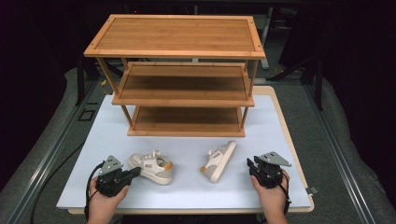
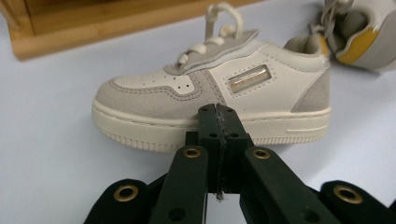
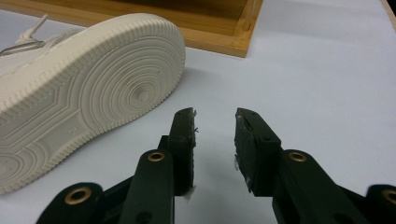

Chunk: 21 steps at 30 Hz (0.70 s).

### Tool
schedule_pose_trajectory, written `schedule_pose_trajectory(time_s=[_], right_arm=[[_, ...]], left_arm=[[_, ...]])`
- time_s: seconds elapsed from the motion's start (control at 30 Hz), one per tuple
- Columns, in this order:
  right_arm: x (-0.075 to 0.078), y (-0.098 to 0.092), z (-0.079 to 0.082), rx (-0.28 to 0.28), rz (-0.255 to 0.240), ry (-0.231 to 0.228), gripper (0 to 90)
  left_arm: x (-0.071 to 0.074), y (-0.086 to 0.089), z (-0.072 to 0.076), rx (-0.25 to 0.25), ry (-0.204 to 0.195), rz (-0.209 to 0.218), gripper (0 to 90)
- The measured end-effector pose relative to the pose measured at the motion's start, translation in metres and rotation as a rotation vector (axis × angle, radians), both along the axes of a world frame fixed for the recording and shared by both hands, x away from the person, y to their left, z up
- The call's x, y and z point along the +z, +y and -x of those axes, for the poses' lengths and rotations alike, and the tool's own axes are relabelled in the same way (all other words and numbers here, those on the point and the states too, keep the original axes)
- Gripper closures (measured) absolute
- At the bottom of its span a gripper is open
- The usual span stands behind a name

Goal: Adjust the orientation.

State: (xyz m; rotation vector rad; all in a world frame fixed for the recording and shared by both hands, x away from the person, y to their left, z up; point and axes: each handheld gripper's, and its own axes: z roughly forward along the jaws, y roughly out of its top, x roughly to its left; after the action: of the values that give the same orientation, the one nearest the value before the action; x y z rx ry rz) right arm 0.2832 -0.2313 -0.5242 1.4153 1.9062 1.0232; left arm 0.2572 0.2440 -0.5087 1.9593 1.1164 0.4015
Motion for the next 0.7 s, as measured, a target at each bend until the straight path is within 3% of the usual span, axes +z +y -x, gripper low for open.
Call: schedule_pose_trajectory(time_s=[0.07,0.2,0.27,0.33,0.47,0.6,0.7], right_arm=[[0.0,0.001,0.0,0.002,0.005,-0.001,67.7],[0.001,0.003,0.002,0.003,0.009,-0.004,67.7],[0.001,0.003,0.002,0.003,0.009,-0.003,67.7],[0.001,0.003,0.002,0.003,0.014,-0.005,67.7],[0.001,0.003,0.002,0.002,0.011,-0.01,67.7],[0.003,0.005,0.003,0.011,0.008,-0.02,71.2],[0.006,0.008,0.004,0.023,0.015,-0.028,75.9]], left_arm=[[-0.004,0.002,0.003,0.001,0.012,-0.017,89.8],[-0.018,0.004,0.004,0.016,0.062,-0.1,89.8],[-0.021,0.008,-0.001,0.028,0.086,-0.052,89.8],[-0.022,0.007,-0.004,0.036,0.072,-0.069,89.7],[-0.022,0.005,-0.013,0.054,0.069,-0.063,89.7],[-0.023,0.002,-0.023,0.057,0.064,-0.05,89.6],[-0.025,0.0,-0.038,0.049,0.075,-0.016,89.5]])
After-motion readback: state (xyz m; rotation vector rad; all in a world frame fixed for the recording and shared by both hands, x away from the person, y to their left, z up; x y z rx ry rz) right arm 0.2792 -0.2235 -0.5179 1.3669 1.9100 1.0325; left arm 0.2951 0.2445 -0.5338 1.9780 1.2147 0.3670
